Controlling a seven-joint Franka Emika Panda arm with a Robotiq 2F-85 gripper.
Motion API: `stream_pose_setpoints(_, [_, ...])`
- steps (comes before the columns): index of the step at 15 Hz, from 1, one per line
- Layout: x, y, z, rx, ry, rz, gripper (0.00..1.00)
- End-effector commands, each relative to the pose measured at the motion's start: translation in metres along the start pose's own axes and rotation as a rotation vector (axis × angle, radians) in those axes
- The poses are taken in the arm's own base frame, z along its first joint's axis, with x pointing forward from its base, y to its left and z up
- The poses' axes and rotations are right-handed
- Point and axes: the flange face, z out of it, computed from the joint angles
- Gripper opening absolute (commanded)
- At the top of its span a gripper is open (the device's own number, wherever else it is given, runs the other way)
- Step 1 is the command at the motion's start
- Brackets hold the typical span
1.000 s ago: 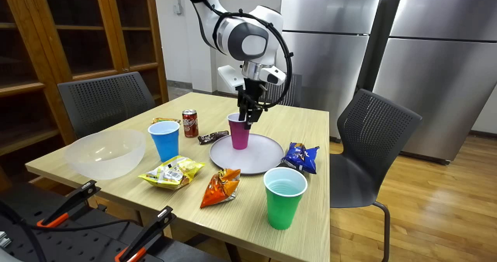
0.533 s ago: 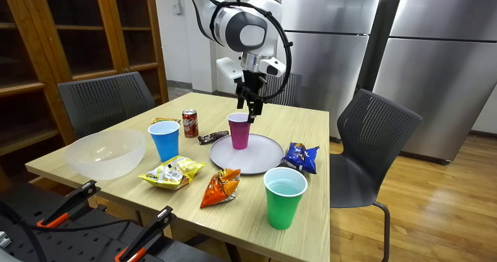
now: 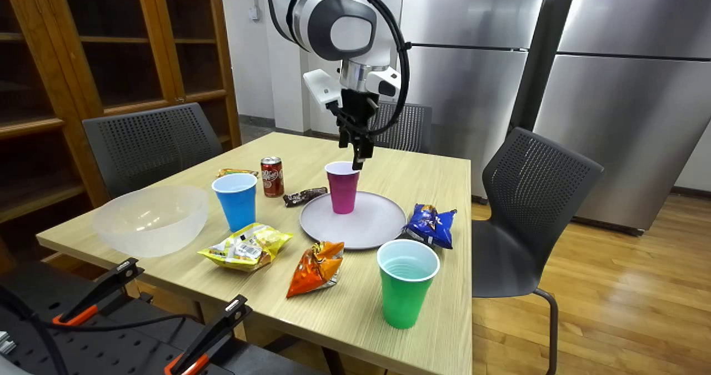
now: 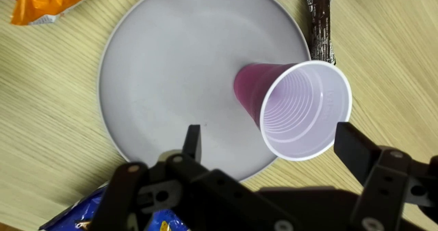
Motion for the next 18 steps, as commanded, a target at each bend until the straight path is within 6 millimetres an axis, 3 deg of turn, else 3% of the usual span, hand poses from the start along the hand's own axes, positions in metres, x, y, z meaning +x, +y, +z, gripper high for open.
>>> stream_pose_setpoints(1, [-0.014, 0.019, -0.017, 0.026, 0.026, 0.058, 1.0])
stream_pose_setpoints(5, [-0.011, 0.038, -0.02, 0.022, 0.038, 0.097, 1.0])
stream_pose_setpoints(12, [0.015, 0.064, -0.028, -0.011, 0.069, 0.159, 1.0])
stream_pose_setpoints(18, [0.034, 0.068, -0.035, 0.013, 0.099, 0.205, 1.0])
